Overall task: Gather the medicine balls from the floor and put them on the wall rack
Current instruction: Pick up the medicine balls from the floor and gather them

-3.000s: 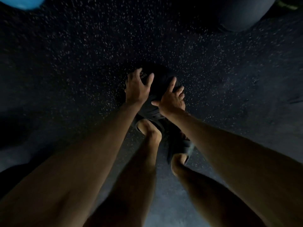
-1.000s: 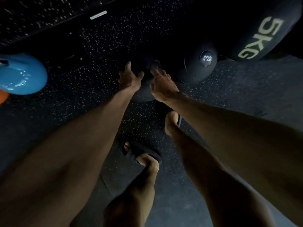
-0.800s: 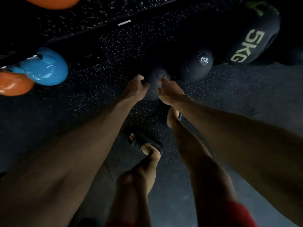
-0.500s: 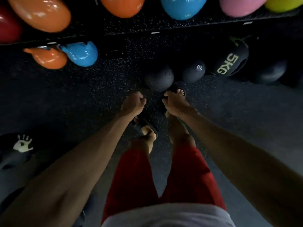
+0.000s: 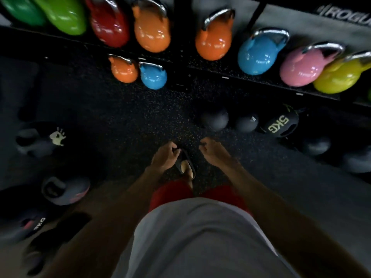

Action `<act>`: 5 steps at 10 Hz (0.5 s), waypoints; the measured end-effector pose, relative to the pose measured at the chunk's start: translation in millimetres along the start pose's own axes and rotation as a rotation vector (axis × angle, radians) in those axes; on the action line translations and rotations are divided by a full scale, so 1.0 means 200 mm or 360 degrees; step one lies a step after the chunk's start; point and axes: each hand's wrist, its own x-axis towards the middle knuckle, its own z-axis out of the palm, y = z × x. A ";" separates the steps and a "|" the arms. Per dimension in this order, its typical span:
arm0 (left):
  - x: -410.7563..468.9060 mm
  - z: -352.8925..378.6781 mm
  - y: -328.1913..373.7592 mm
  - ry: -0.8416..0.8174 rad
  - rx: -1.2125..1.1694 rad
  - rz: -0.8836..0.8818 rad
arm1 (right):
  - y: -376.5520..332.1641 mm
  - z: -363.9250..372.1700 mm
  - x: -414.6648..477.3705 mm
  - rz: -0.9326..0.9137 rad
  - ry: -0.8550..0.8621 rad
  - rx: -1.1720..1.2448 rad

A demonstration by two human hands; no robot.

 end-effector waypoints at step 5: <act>-1.40 0.14 -1.23 0.0512 -0.0406 -0.0661 | -0.60 1.06 -0.78 -0.0443 -0.0556 -0.0558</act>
